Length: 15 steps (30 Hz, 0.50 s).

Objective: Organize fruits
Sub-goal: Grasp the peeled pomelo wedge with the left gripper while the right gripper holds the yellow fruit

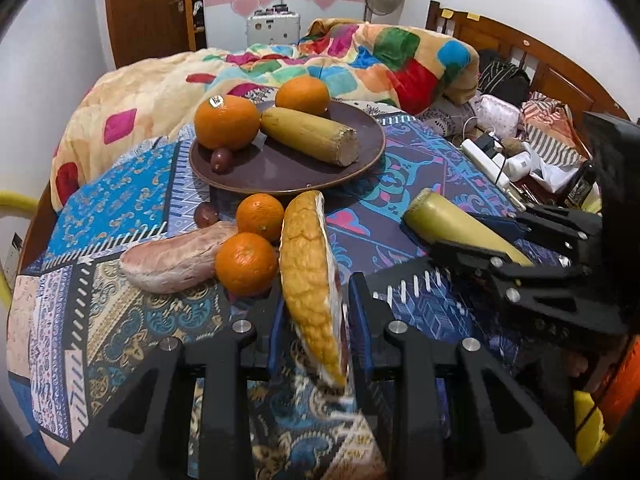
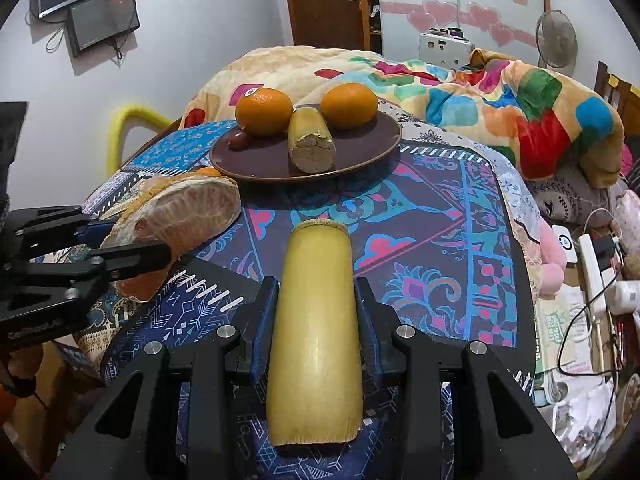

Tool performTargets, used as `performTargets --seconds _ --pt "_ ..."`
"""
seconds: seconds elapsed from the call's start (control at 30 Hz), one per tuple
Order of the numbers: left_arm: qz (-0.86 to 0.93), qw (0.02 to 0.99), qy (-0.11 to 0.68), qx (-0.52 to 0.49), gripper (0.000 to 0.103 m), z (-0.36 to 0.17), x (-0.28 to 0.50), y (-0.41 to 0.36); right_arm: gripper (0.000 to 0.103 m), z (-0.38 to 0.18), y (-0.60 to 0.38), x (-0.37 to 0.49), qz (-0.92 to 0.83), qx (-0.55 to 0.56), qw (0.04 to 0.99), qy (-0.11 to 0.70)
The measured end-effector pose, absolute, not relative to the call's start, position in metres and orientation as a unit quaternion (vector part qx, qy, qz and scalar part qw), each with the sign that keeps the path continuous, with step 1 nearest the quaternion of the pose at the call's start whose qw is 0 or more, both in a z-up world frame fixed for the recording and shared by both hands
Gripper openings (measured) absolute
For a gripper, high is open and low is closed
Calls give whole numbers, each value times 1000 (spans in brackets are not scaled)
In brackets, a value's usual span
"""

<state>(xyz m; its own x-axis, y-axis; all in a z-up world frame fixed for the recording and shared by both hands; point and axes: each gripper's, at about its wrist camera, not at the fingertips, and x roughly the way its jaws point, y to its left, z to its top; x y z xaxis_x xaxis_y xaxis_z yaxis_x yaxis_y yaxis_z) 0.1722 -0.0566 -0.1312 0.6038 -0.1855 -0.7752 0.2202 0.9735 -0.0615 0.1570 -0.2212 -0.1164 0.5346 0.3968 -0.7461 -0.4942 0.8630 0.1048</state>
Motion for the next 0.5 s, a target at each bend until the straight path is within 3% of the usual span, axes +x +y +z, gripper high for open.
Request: performTargets --seconds 0.5 --pt "-102 907 406 50 25 -123 184 -63 34 -110 -225 161 253 -54 880 399"
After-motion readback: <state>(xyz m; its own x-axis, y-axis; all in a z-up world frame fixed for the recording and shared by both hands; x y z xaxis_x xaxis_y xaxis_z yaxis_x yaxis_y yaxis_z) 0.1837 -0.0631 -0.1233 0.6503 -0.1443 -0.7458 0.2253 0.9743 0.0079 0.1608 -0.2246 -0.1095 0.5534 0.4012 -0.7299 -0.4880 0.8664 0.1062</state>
